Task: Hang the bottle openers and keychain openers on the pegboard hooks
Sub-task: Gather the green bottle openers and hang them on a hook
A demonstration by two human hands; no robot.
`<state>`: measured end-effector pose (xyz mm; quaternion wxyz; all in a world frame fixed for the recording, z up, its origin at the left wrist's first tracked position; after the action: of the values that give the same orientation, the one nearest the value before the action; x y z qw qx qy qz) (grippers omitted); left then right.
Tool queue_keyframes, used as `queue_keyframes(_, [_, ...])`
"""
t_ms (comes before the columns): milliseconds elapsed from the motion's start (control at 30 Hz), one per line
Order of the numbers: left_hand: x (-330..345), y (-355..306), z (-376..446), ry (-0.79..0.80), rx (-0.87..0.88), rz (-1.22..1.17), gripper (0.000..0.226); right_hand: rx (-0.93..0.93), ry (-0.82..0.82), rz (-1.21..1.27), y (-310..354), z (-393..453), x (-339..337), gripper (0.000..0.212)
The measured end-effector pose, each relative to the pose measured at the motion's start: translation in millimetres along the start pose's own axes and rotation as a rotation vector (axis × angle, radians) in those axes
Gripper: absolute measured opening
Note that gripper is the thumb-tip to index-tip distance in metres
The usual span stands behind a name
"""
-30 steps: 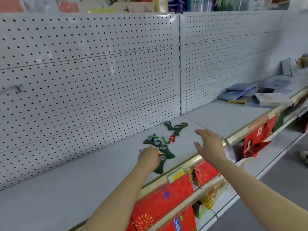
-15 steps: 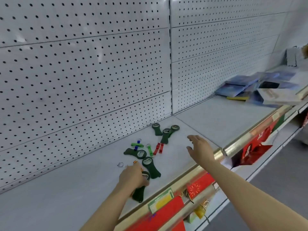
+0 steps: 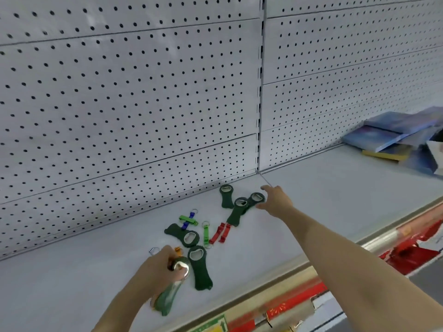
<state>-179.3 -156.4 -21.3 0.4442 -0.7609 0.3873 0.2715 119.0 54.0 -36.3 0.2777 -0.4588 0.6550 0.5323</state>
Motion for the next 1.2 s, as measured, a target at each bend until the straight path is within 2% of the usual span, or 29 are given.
queue_keyframes(167, [-9, -1, 1, -0.068, -0.057, -0.189, 0.023, -0.089, 0.146, -0.136, -4, 29, -7, 0.063])
queue_keyframes(400, [-17, -14, 9, -0.151, -0.086, -0.382, 0.027, -0.205, 0.120, -0.125, -6, 40, -13, 0.055])
queue_keyframes(467, [-22, -17, 9, -0.196, -0.070, -0.465, 0.028, -0.223, 0.083, -0.011, -7, 37, -15, 0.054])
queue_keyframes(600, [-30, -22, 6, -0.331, 0.038, -0.622, 0.026, -0.242, -0.005, 0.373, -6, 26, -22, 0.048])
queue_keyframes(767, [-39, -31, -1, -0.463, 0.171, -0.796, 0.034, -0.258, -0.142, 0.719, 7, -4, -33, 0.048])
queue_keyframes(967, [-63, -25, -31, -0.530, 0.333, -0.896, 0.043, -0.304, -0.257, 0.808, 54, -65, -46, 0.036])
queue_keyframes(1200, [-101, 2, -91, -0.569, 0.463, -0.955, 0.046, -0.394, -0.215, 1.052, 143, -162, -24, 0.036])
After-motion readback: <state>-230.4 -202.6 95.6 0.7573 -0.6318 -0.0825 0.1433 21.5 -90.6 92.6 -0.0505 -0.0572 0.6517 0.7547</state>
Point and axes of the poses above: each hand's wrist, its own z-axis towards the middle knuckle, its own x-axis out of the palm, y = z × x, the point moved 1 cm from there along z, towards the middle knuckle, and after that the axes turned 6 degrees about y, right-handed, at the moved point
